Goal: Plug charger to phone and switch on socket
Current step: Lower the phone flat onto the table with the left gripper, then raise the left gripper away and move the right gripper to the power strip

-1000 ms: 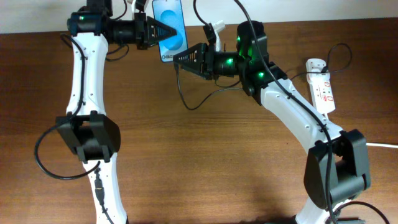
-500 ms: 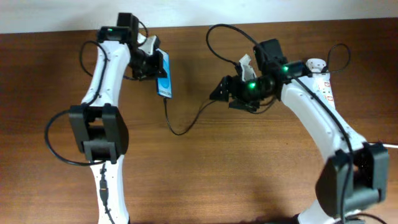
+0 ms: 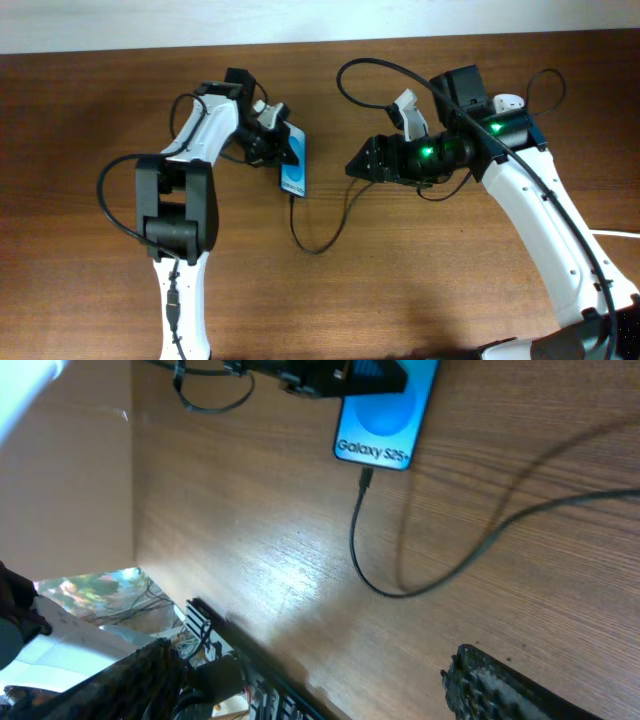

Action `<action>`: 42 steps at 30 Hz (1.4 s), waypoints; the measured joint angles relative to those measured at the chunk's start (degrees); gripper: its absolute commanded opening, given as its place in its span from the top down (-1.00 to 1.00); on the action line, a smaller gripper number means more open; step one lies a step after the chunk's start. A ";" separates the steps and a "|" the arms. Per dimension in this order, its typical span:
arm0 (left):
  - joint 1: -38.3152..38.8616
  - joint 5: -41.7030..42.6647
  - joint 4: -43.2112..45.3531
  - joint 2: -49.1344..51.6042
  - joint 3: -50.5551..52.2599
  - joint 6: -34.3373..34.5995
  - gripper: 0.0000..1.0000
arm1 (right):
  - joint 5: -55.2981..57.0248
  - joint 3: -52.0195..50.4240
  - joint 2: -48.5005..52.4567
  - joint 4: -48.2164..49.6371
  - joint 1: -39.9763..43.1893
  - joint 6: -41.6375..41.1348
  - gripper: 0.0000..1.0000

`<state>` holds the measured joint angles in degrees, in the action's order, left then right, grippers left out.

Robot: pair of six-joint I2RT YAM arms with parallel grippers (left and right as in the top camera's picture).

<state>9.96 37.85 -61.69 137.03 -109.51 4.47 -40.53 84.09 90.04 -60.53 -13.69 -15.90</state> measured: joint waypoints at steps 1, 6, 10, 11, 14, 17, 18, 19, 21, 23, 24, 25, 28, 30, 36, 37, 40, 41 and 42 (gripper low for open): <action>1.16 0.76 0.33 0.00 0.44 -0.02 1.00 | -0.02 0.00 0.00 0.00 0.00 0.04 -0.76; 4.72 1.64 3.61 0.00 0.55 0.57 1.00 | -0.02 0.00 0.00 -0.02 0.00 0.07 -0.76; 4.76 0.90 6.62 -0.20 0.55 3.32 0.91 | 0.00 0.00 0.00 -0.15 0.00 0.07 -0.78; 4.76 0.28 6.80 -0.35 0.55 3.63 0.84 | 0.00 0.00 0.00 -0.15 0.00 0.04 -0.78; 4.76 -2.32 7.74 -0.55 0.55 4.15 0.53 | 0.04 0.00 0.00 -0.15 0.00 0.04 -0.84; 4.76 -5.68 8.20 -0.55 0.57 3.74 0.35 | 0.07 0.00 0.00 -0.15 0.00 0.09 -0.91; 4.76 -6.62 8.20 -0.55 0.57 3.67 0.28 | 0.07 0.00 0.00 -0.15 0.00 0.07 -0.97; 4.76 -7.37 8.17 -0.55 0.57 3.58 0.16 | 0.24 0.00 0.00 -0.15 0.00 0.13 -0.98; 4.76 -8.59 8.17 -0.55 0.57 3.50 -0.15 | 1.73 0.00 0.00 -0.17 0.00 0.31 -0.97; 4.74 -10.01 7.96 -0.79 0.48 3.48 -0.33 | 5.44 0.00 0.00 -0.22 0.00 0.28 -0.97; 4.79 -11.87 7.48 -1.07 0.42 3.48 -0.54 | 7.54 0.00 0.00 -0.44 0.00 0.24 -0.97; 4.76 -13.44 7.02 -1.36 0.35 3.48 -0.87 | 10.93 0.00 0.00 -1.25 0.28 -0.33 -0.97; 4.00 -16.28 5.79 -2.56 -0.07 3.34 -0.99 | 15.76 0.00 0.00 -1.73 5.11 -0.87 -0.97; 1.75 -18.95 5.38 -3.96 -0.07 3.28 -0.99 | 19.32 0.00 0.00 -1.64 10.45 -1.07 -0.97; -5.07 -35.10 7.30 -43.08 -3.15 3.28 -0.99 | 30.73 -0.07 5.51 4.76 29.66 -1.46 -0.97; -5.18 -36.68 7.17 -47.43 -3.45 3.28 -0.99 | 30.82 -0.07 6.16 7.76 32.98 -1.44 -0.97; -5.16 -38.47 6.71 -51.08 -3.43 3.28 -0.99 | 30.84 1.40 7.54 6.82 39.30 -0.81 -0.97; -5.18 -38.80 6.62 -51.10 -3.28 3.28 -0.99 | 30.60 4.59 10.40 4.98 41.90 0.15 -0.97; -5.18 -38.97 6.58 -51.10 -3.10 3.28 -0.99 | 30.73 7.65 12.46 1.49 42.69 1.20 -0.97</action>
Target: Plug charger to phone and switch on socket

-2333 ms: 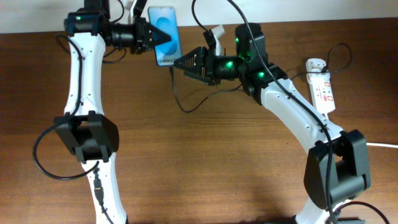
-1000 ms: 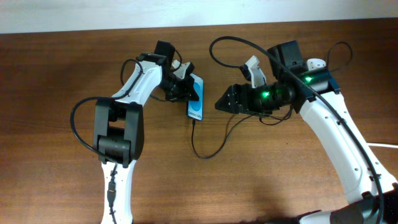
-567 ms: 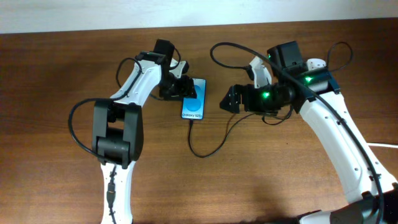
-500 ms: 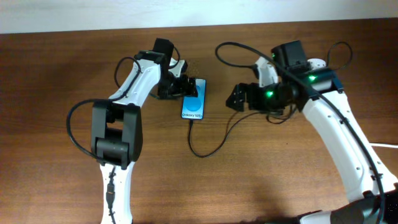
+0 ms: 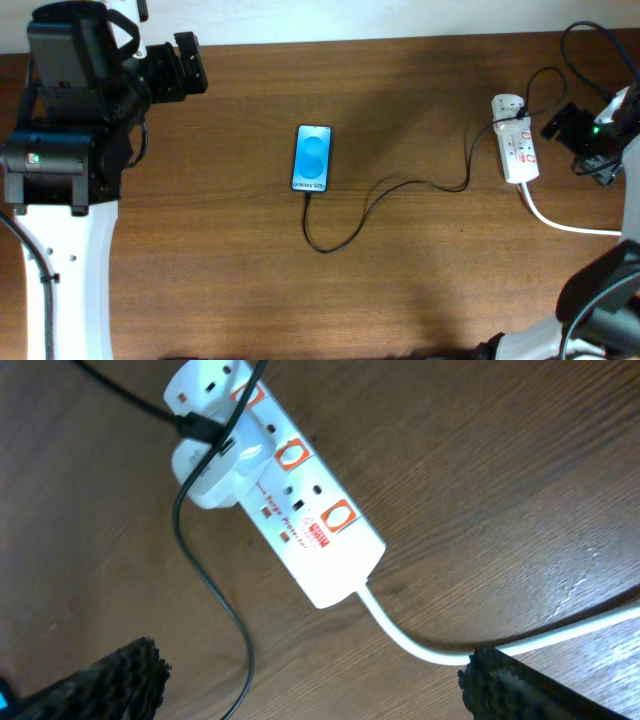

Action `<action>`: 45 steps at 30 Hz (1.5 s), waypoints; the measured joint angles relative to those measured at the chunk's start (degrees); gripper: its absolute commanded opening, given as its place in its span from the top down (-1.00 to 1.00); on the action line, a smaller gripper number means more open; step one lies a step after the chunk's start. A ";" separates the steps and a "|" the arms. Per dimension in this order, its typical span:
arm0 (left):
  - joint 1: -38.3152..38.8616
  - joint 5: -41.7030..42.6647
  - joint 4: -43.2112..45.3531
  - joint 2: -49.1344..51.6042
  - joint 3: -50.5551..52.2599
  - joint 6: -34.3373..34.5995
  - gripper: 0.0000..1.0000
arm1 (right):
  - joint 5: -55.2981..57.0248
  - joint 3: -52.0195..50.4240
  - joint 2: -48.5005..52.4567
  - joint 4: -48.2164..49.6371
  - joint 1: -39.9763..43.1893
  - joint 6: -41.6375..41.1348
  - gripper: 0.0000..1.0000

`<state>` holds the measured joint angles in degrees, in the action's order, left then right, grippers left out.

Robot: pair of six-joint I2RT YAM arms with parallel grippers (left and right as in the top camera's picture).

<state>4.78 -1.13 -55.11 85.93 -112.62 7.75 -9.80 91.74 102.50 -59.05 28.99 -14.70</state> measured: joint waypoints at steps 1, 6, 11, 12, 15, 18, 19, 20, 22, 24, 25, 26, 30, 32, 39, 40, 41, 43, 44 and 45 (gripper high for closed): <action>0.02 0.00 -0.02 0.00 0.00 0.00 -0.99 | 0.81 2.40 1.73 0.00 0.26 0.48 -0.97; 0.00 -0.02 -0.11 0.00 0.02 0.00 -0.99 | 6.93 5.44 14.29 10.56 0.87 1.68 -0.97; 0.00 -0.02 -0.11 0.00 0.02 0.00 -0.99 | 7.45 5.44 19.06 13.77 0.87 1.86 -0.97; 0.02 -0.02 -0.11 0.00 0.02 0.00 -0.99 | 7.17 5.44 20.06 14.73 0.87 1.86 -0.97; 0.02 0.00 -0.11 0.00 0.02 0.00 -0.98 | 4.85 5.44 22.91 16.00 0.87 1.86 -0.97; 0.02 -0.02 -0.11 0.00 0.02 0.00 -0.98 | 3.13 5.44 24.35 16.02 0.87 1.84 -0.97; 0.02 -0.02 -0.11 0.00 0.02 0.00 -0.99 | 2.45 5.44 24.79 16.26 0.87 1.79 -0.97; 0.02 -0.02 -0.11 0.00 0.02 0.00 -0.99 | 1.95 5.44 24.87 16.41 0.87 1.81 -0.97; 0.02 0.00 -0.11 0.00 0.02 0.00 -0.99 | 1.55 5.44 25.03 16.68 0.87 1.86 -0.97; 0.02 -0.02 -0.11 0.00 0.02 0.00 -0.98 | 1.09 5.44 25.20 16.94 0.96 1.86 -0.97; 0.00 -0.02 -0.11 0.00 0.02 0.00 -0.99 | 0.57 5.44 25.24 17.44 1.03 1.86 -0.97; 0.02 -0.02 -0.11 0.00 0.02 0.00 -0.99 | -0.20 5.44 25.29 17.84 1.03 1.84 -0.97; 0.02 -0.02 -0.11 0.00 0.02 0.00 -0.99 | -0.85 5.44 25.40 18.29 1.03 1.84 -0.97; 0.02 -0.02 -0.11 0.00 0.02 0.00 -0.99 | -0.85 5.44 25.42 17.97 1.03 1.81 -0.97; 0.00 0.00 -0.11 0.00 0.02 0.00 -0.98 | -3.48 5.55 25.40 17.03 1.40 4.13 -0.97; 0.00 0.00 -0.11 0.00 0.02 0.00 -0.98 | -3.87 5.55 25.42 16.59 1.33 4.42 -0.97; 0.02 -0.02 -0.11 0.00 0.02 0.00 -0.99 | -3.89 5.55 25.42 16.59 1.33 4.42 -0.97; 0.02 -0.02 -0.11 0.00 0.02 0.00 -0.99 | -4.07 5.55 25.51 16.59 1.36 4.44 -0.97; 0.02 -0.02 -0.11 0.00 0.02 0.00 -0.98 | -4.02 5.55 25.53 16.61 1.36 4.42 -0.97; 0.00 -0.02 -0.11 0.00 0.02 0.00 -0.99 | -3.98 5.55 25.53 16.68 1.36 3.96 -0.97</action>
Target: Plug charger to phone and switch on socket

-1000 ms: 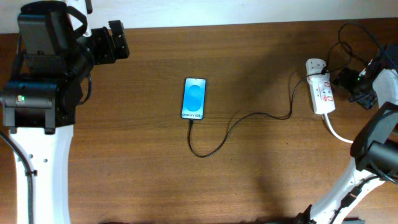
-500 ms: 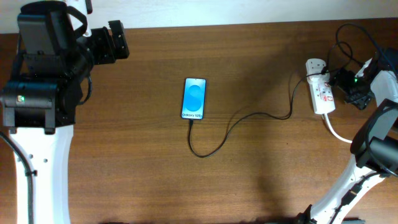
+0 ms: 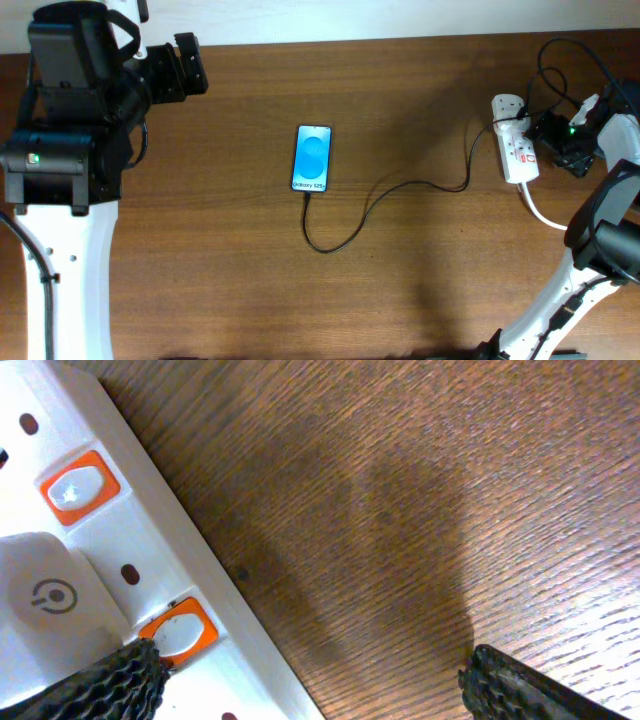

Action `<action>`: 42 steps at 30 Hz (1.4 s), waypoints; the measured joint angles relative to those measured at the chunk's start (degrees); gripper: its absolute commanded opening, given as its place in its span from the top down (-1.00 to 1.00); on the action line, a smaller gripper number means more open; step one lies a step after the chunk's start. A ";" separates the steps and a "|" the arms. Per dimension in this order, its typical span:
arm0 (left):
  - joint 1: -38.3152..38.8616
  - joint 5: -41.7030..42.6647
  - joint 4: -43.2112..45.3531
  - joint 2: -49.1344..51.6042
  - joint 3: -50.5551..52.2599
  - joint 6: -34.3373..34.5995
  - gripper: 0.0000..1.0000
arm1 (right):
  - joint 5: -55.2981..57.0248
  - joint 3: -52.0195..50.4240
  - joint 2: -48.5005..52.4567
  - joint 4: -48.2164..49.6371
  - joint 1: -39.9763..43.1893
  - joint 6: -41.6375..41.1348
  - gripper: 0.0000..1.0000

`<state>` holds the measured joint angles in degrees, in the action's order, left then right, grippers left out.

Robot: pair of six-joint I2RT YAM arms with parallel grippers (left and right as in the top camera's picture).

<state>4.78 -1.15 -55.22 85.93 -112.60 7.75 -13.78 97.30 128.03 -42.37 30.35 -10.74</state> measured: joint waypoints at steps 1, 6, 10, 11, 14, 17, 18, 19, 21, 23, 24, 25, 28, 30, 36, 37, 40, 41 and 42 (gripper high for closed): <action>0.02 0.00 0.00 0.00 0.00 0.00 -0.99 | 0.15 0.00 0.00 0.61 0.02 -1.68 -0.97; 0.02 0.00 0.00 0.00 0.00 0.00 -0.98 | -0.74 0.04 0.44 1.99 0.85 -4.50 -0.97; 0.00 0.00 0.00 0.00 0.00 0.00 -0.98 | -0.72 0.04 0.46 1.88 0.68 -4.52 -0.97; 0.00 0.00 0.00 0.00 0.00 0.00 -0.99 | -0.72 0.04 0.46 1.81 0.68 -4.46 -0.97; 0.00 0.00 0.00 0.00 0.00 0.00 -0.98 | -0.72 0.31 0.52 0.98 0.61 -4.31 -0.97; 0.00 0.00 0.00 0.00 0.00 0.00 -0.99 | -0.55 0.39 0.57 0.79 0.31 -3.82 -0.96; 0.00 0.00 0.00 0.00 0.00 0.00 -0.98 | -0.50 0.39 0.57 0.81 0.22 -3.85 -0.97; 0.02 0.00 0.00 0.00 0.00 0.00 -0.99 | -0.24 0.44 0.61 0.85 0.07 -3.87 -0.97; 0.02 0.02 0.00 0.00 0.00 0.00 -0.99 | 2.29 0.83 0.61 0.61 -0.70 -3.91 -0.97; 0.02 0.00 0.00 0.00 0.00 0.00 -0.98 | 3.82 1.11 0.61 0.46 -1.18 -3.85 -0.97; 0.02 0.00 0.00 0.00 0.00 0.00 -0.99 | 4.09 1.18 0.61 0.44 -1.29 -3.85 -0.97; 0.02 0.00 0.00 0.00 0.00 0.00 -0.98 | 4.37 1.18 0.61 0.42 -1.38 -3.89 -0.97; 0.00 0.00 0.00 0.00 0.00 0.00 -0.98 | 5.27 1.49 0.61 0.17 -1.70 -3.04 -0.97; 0.00 0.00 0.00 0.00 0.00 0.00 -0.99 | 5.73 1.55 0.61 0.13 -1.88 -2.56 -0.97; 0.00 0.00 0.00 0.00 0.00 0.00 -0.99 | 6.47 1.86 0.61 -0.33 -2.23 -2.10 -0.97; 0.02 0.00 0.00 0.00 0.00 0.00 -0.99 | 6.73 1.92 0.61 -0.44 -2.29 -2.10 -0.97; 0.02 0.00 0.00 0.00 0.00 0.00 -0.99 | 6.88 1.99 0.61 -0.68 -2.34 -2.12 -0.97; 0.00 0.00 0.00 0.00 0.00 0.00 -0.99 | 6.88 1.99 0.61 -0.68 -2.34 -1.95 -0.97; 0.02 0.00 0.00 0.00 0.00 0.00 -0.98 | 6.88 2.03 0.61 -0.70 -2.34 -1.62 -0.97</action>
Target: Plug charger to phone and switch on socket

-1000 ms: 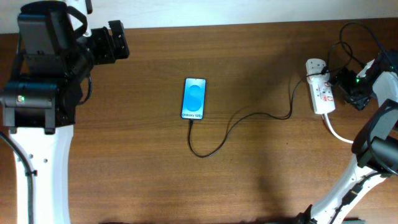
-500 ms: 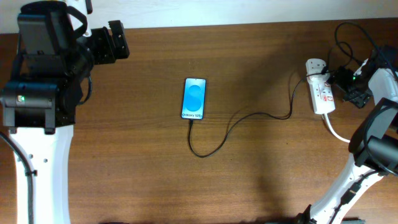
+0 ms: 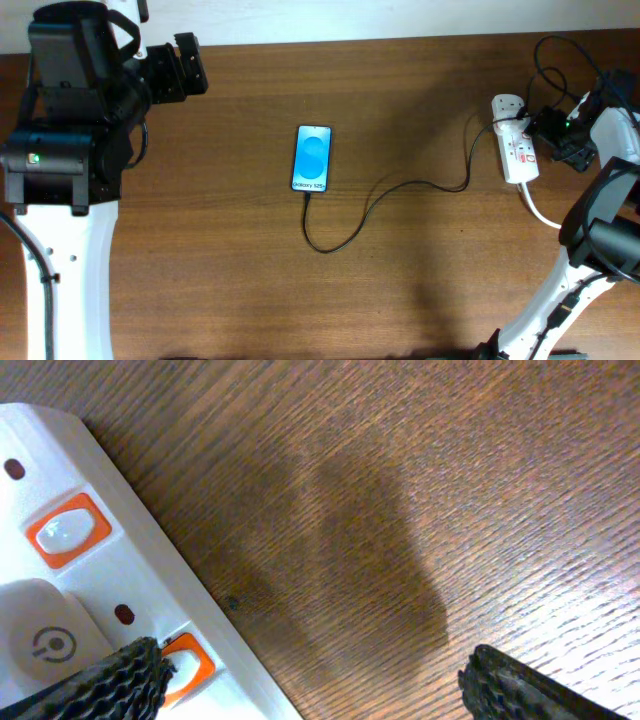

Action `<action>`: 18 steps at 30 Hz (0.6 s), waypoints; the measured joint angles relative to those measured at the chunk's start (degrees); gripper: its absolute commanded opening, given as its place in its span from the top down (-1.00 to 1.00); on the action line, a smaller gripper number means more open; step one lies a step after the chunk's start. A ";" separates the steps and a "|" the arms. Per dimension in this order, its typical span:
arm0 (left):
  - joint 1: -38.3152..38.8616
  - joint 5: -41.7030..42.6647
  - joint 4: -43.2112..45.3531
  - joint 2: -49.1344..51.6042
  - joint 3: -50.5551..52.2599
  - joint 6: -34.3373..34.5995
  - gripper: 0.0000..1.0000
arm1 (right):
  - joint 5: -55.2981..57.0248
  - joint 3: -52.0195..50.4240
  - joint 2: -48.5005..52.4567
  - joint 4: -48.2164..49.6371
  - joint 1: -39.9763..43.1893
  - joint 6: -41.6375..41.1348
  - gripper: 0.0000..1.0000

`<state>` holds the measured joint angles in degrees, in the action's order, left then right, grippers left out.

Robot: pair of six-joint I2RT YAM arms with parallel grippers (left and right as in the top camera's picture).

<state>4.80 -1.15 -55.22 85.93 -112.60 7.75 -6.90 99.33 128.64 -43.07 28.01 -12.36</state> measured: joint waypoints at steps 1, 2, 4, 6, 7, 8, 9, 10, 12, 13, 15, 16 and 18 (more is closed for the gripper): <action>0.00 0.00 0.00 0.00 0.00 0.00 -0.98 | 0.00 0.02 0.00 -0.02 0.00 0.35 -0.97; 0.00 0.00 0.00 0.00 0.00 0.00 -0.99 | 0.00 0.11 0.00 -0.24 0.00 0.52 -0.97; -0.02 0.00 0.00 0.00 0.00 0.00 -0.98 | 0.00 0.17 0.00 -0.42 -0.09 0.79 -0.97; 0.00 0.00 0.00 0.00 0.00 0.00 -0.98 | 0.22 0.22 0.00 -0.46 -0.17 0.85 -0.97; -0.02 0.00 0.00 0.00 0.00 0.00 -0.98 | 0.42 0.22 -0.02 -0.48 -0.26 0.96 -0.97; -0.02 0.00 0.00 0.00 0.00 0.00 -0.98 | 0.57 0.22 -0.07 -0.50 -0.31 0.98 -0.97; -0.02 0.02 0.00 0.00 0.00 0.00 -0.99 | 0.66 0.22 -0.09 -0.57 -0.33 1.01 -0.97; 0.00 0.00 0.00 0.00 0.00 0.00 -0.98 | 0.68 0.22 -0.11 -0.63 -0.35 1.03 -0.97; 0.00 0.00 0.00 0.00 0.00 0.00 -0.98 | 0.66 0.24 -0.11 -0.87 -0.37 1.03 -0.97; 0.00 0.02 0.00 0.00 0.00 0.00 -0.98 | 0.68 0.22 -0.17 -1.70 -0.50 1.25 -0.97; -0.02 0.00 -0.02 0.00 0.00 0.00 -0.98 | 0.68 0.22 -0.22 -1.81 -0.52 1.49 -0.97; 0.00 0.00 0.00 0.00 0.00 0.00 -0.98 | 0.68 0.24 -0.22 -1.88 -0.55 1.66 -0.97; 0.00 0.00 0.00 0.00 0.00 0.00 -0.98 | 1.05 0.22 -0.33 -2.08 -0.70 1.88 -0.97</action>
<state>4.80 -1.15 -55.22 85.93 -112.60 7.75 -5.85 99.55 128.31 -45.15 27.31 -10.48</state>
